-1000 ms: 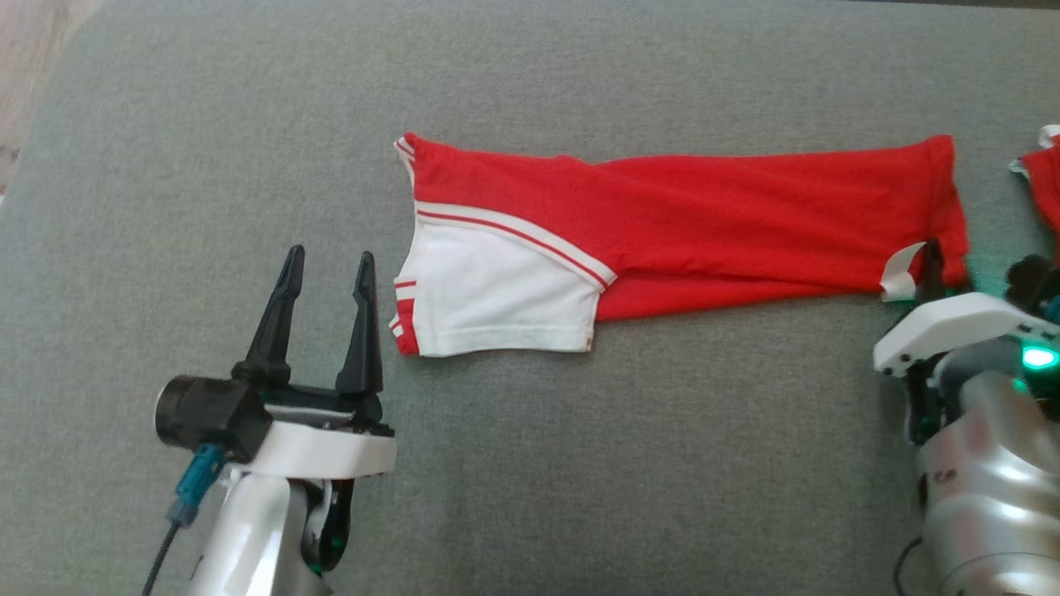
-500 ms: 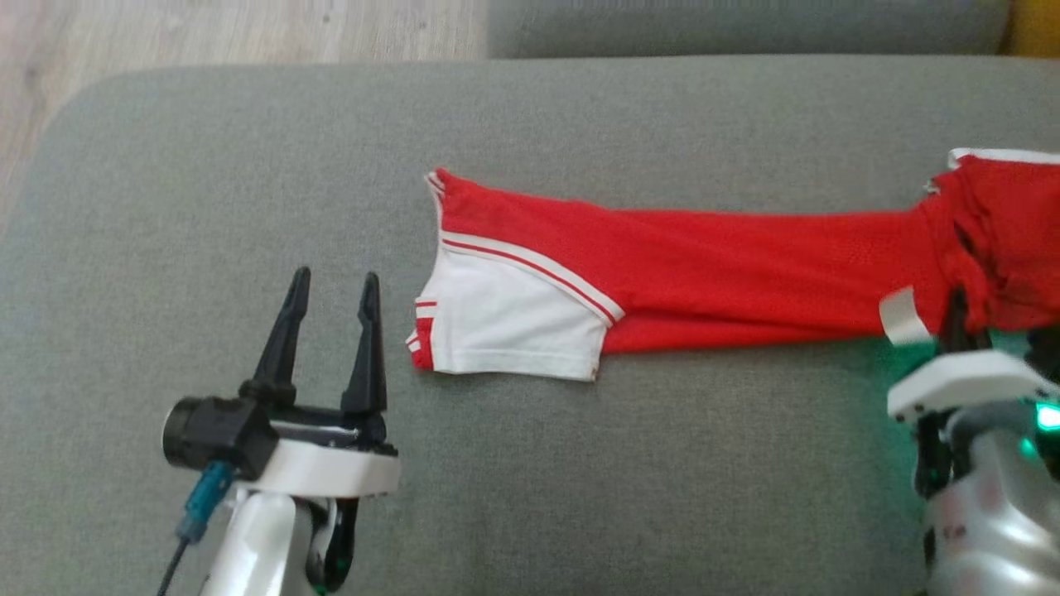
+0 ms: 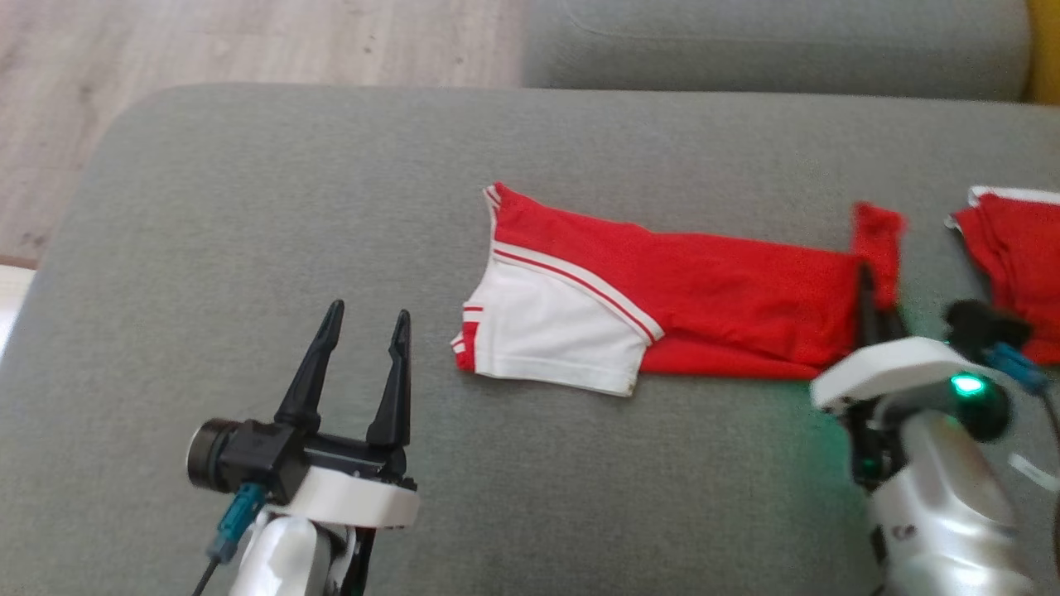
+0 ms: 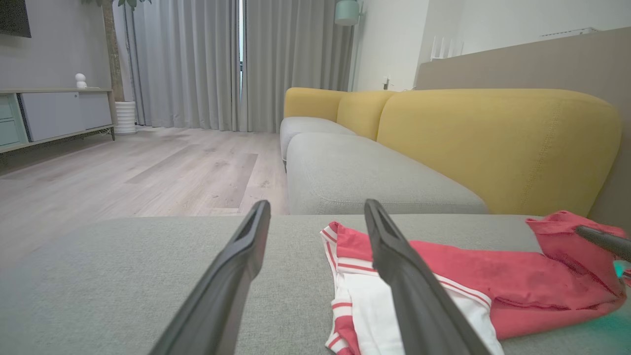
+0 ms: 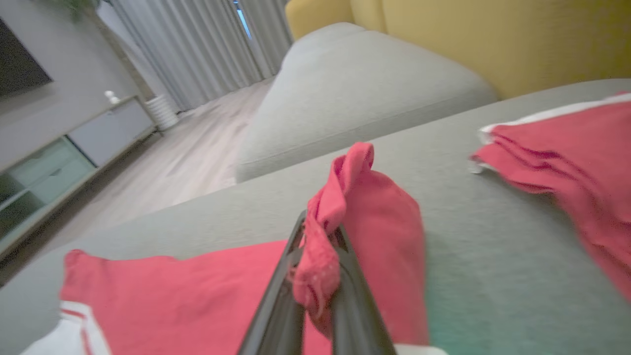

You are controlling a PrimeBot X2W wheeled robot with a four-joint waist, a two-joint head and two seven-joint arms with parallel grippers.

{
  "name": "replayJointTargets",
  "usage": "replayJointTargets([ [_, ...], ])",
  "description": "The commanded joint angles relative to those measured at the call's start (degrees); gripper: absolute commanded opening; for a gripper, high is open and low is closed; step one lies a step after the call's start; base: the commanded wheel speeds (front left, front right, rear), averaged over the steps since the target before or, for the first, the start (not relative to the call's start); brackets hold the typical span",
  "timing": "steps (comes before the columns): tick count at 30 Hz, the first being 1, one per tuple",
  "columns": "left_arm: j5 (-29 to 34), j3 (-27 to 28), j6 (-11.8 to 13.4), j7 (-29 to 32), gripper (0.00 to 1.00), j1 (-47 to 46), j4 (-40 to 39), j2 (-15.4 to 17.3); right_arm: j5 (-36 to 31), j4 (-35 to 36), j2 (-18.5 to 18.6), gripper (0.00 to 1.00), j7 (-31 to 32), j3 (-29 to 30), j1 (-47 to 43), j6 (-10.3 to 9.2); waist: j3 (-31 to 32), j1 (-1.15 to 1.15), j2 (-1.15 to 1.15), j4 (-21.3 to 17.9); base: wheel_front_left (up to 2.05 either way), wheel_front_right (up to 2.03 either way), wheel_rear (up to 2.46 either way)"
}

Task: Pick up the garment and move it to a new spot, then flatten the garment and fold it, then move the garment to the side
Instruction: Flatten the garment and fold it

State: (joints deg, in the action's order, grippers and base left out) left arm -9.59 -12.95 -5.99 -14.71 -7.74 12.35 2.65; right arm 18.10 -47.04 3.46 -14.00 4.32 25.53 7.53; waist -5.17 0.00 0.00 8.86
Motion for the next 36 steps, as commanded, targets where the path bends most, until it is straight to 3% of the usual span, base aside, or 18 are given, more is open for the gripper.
replayJointTargets([
  [1, -0.14, 1.61, 0.08, -0.29, 1.0, -1.15, -1.68, 0.23, 0.99, 2.12, -0.56, 0.0, 0.0, -2.49, 3.01, -0.04, 0.74, 0.0, 0.0, 0.94, 0.0, 0.0, 0.0],
  [7, -0.6, 0.59, 0.22, -0.29, 1.0, -0.96, -1.34, 0.23, 12.42, 4.83, -0.57, 0.0, 0.9, -16.84, 3.33, -0.04, 2.2, 0.0, 0.0, 4.69, 0.0, 0.0, 0.0],
  [13, -1.72, -2.06, 0.18, -0.29, 1.0, -1.83, -1.37, 0.23, 20.38, 4.66, -0.57, 0.0, 1.29, -27.59, 5.78, -0.04, 2.16, 0.0, 0.0, 9.49, 0.0, 0.0, 0.0],
  [20, -3.05, -3.66, 1.33, -0.29, 1.0, -2.6, -1.64, 0.23, 25.27, -0.03, -0.57, 0.0, 0.55, -35.63, 9.77, -0.04, 1.43, 0.0, 0.0, 14.78, 0.0, 0.0, 0.0],
  [29, -2.59, -3.88, 1.31, -0.29, 1.0, -3.28, -1.22, 0.23, 29.89, -8.23, -0.57, 0.0, -0.71, -40.51, 11.9, -0.04, 0.26, 0.0, 0.0, 18.93, 0.0, 0.0, 0.0],
  [30, -2.62, -3.77, 1.28, -0.29, 1.0, -3.32, -1.22, 0.23, 30.54, -8.44, -0.57, 0.18, -0.76, -41.43, 11.82, -0.04, 0.2, 0.0, 0.0, 19.07, 0.0, 0.0, 0.0],
  [31, -2.65, -3.69, 1.26, -0.29, 1.0, -3.35, -1.23, 0.23, 31.18, -8.68, -0.57, 1.0, -0.81, -42.17, 11.81, -0.04, 0.14, 0.0, 0.0, 19.15, 0.0, 0.0, 0.0],
  [36, -2.92, -3.18, 1.37, -0.29, 1.0, -3.37, -1.39, 0.23, 35.34, -6.47, -0.57, 1.0, 0.06, -47.82, 10.95, -0.04, 0.02, 0.0, 0.0, 18.79, 0.0, 0.0, 0.0],
])
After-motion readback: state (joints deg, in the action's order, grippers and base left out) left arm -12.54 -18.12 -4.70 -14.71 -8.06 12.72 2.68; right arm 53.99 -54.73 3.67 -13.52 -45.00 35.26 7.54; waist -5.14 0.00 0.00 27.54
